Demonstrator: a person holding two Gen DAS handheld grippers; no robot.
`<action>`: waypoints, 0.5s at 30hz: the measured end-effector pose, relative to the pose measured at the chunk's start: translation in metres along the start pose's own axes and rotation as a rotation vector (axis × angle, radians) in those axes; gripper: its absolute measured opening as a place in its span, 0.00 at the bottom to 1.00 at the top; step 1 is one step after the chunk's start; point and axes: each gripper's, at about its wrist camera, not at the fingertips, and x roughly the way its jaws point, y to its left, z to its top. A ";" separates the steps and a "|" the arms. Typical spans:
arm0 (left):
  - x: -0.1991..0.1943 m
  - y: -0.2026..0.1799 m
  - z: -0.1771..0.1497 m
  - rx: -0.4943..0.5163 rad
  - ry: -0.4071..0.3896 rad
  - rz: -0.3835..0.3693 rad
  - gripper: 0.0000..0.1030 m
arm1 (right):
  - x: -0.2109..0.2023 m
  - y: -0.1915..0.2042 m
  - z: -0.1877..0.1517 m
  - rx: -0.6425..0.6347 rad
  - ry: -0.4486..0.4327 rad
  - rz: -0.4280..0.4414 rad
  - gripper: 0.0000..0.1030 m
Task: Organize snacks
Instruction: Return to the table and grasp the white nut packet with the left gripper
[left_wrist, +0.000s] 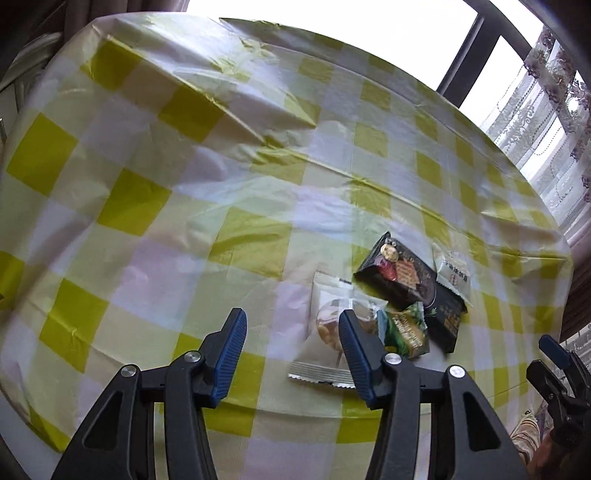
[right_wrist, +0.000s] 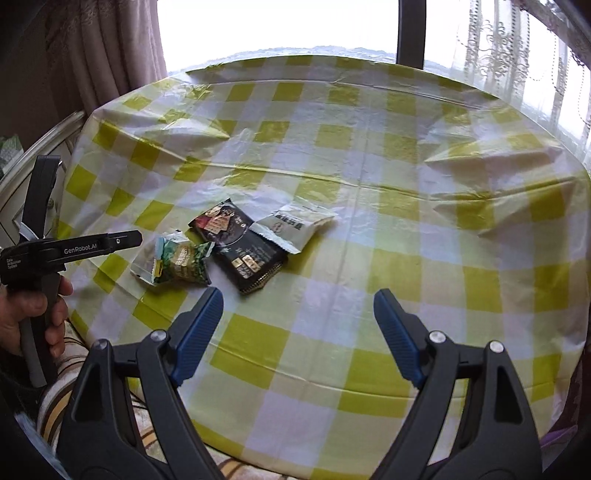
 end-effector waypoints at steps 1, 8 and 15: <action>0.002 0.000 -0.001 0.007 0.009 -0.007 0.51 | 0.007 0.006 0.001 -0.017 0.011 0.005 0.83; 0.015 -0.031 -0.007 0.149 0.038 -0.020 0.51 | 0.035 0.023 0.010 -0.054 0.029 0.000 0.83; 0.019 -0.039 -0.005 0.168 0.048 -0.066 0.51 | 0.060 0.000 0.028 0.124 0.000 -0.046 0.83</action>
